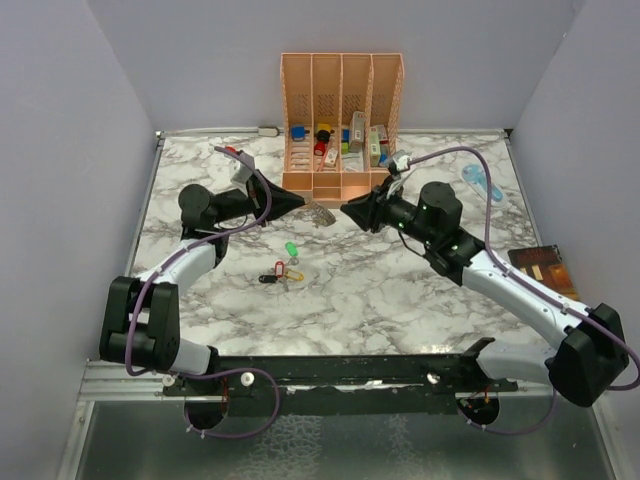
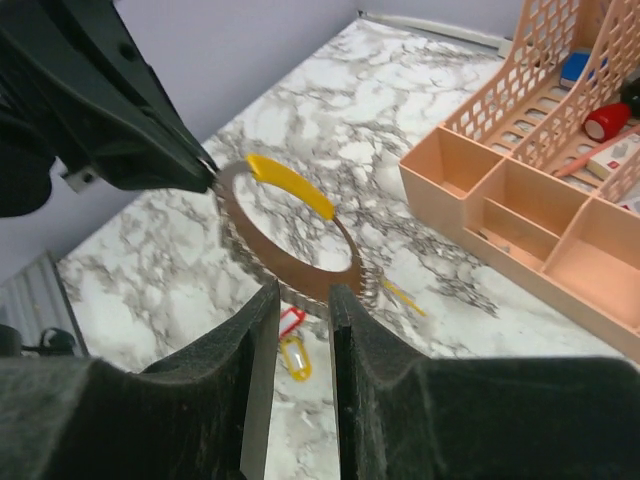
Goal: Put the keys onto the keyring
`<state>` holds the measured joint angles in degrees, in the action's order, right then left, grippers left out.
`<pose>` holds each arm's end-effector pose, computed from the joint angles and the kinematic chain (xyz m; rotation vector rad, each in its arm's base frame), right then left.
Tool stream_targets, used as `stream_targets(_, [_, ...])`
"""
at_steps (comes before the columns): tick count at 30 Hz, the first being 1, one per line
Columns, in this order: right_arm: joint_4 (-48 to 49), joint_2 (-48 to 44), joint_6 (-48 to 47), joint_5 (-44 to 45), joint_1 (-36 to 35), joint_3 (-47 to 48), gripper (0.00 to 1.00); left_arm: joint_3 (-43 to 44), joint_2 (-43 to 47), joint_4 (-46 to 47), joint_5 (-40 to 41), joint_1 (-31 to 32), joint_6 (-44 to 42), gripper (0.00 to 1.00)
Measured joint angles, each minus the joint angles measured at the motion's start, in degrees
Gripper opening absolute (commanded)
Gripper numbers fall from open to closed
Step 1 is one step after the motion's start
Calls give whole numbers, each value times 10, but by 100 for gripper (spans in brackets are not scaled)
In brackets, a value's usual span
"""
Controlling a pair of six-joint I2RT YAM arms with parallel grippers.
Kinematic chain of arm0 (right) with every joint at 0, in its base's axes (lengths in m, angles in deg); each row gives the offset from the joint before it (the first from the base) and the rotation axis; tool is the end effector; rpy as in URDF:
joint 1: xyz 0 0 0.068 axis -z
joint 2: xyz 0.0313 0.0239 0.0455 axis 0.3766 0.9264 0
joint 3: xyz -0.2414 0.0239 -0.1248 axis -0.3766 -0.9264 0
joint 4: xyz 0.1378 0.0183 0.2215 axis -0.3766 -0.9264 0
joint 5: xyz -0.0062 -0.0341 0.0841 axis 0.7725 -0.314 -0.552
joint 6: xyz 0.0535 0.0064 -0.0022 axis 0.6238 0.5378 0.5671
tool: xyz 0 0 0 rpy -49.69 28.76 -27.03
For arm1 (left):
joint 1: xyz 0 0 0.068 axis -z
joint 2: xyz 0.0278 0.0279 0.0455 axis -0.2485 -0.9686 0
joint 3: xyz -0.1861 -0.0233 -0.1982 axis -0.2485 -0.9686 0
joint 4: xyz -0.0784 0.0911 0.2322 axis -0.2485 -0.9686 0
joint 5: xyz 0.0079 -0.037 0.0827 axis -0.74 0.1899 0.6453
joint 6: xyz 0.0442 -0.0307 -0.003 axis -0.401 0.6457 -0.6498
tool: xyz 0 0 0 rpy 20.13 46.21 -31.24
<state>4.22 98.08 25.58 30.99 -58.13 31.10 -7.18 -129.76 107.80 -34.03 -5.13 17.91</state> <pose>0.2269 0.1773 0.3250 -0.4767 1.7036 0.9501 0.2837 -0.0791 0.3034 0.8219 1.3194 -1.2605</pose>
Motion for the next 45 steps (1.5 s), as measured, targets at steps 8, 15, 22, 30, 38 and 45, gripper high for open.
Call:
stream_targets(8, [-74, -61, -77, 7, 0, -3, 44, -32, 0, 183, -7, 11, 188, 0])
stream_targets(15, [-111, -107, -95, 20, 0, -33, 45, -60, -3, 208, 10, 30, 282, 0])
stream_targets(22, [-131, -112, -97, 44, 0, -49, 45, 3, -37, 106, 66, 58, 293, 0])
stream_targets(30, [-136, -125, -99, 90, 0, -49, 45, 155, -76, -145, 153, 102, 177, 0])
stream_targets(38, [-148, -186, -118, 134, 0, -49, 44, 239, -86, -381, 217, 182, 11, 0])
stream_targets(45, [-173, -223, -129, 142, 0, -49, 40, 297, -85, -571, 245, 249, -157, 0])
